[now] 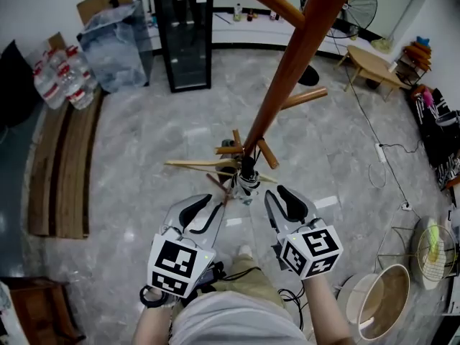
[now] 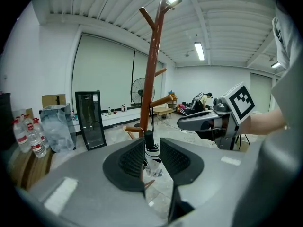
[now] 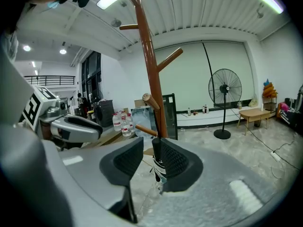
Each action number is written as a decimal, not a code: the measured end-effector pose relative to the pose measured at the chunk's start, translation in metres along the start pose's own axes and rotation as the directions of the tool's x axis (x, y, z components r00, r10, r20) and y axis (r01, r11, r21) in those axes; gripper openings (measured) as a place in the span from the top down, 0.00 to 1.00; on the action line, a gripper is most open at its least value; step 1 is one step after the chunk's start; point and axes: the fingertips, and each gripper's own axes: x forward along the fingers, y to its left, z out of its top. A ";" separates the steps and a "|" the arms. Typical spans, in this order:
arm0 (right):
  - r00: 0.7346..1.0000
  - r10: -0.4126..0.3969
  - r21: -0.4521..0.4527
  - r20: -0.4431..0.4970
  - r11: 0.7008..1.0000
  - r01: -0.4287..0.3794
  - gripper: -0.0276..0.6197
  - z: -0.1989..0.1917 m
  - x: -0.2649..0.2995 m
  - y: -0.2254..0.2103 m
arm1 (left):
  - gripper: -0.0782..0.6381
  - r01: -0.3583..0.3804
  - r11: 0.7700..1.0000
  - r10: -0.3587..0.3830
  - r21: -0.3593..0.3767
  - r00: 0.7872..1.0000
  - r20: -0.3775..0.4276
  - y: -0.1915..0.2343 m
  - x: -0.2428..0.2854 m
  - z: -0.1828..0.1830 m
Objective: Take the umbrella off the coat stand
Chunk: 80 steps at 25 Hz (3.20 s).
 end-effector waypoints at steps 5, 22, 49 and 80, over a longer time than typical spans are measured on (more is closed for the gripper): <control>0.999 0.031 -0.016 0.006 0.999 -0.031 0.82 0.004 0.021 -0.008 | 0.76 -0.035 0.999 0.035 -0.025 0.999 -0.001 0.007 0.001 -0.001; 0.992 0.129 0.000 -0.012 0.992 -0.129 0.85 0.013 0.079 -0.027 | 0.76 -0.125 0.989 0.123 -0.084 0.992 -0.028 0.020 0.004 -0.011; 0.983 0.180 -0.040 -0.019 0.983 -0.181 0.95 0.017 0.085 -0.016 | 0.77 -0.169 0.981 0.166 -0.094 0.985 -0.043 0.021 0.000 -0.014; 0.996 0.083 -0.047 0.046 0.996 -0.080 0.95 0.036 0.019 -0.003 | 0.77 -0.014 1.000 0.014 -0.013 1.000 0.017 -0.017 -0.015 0.004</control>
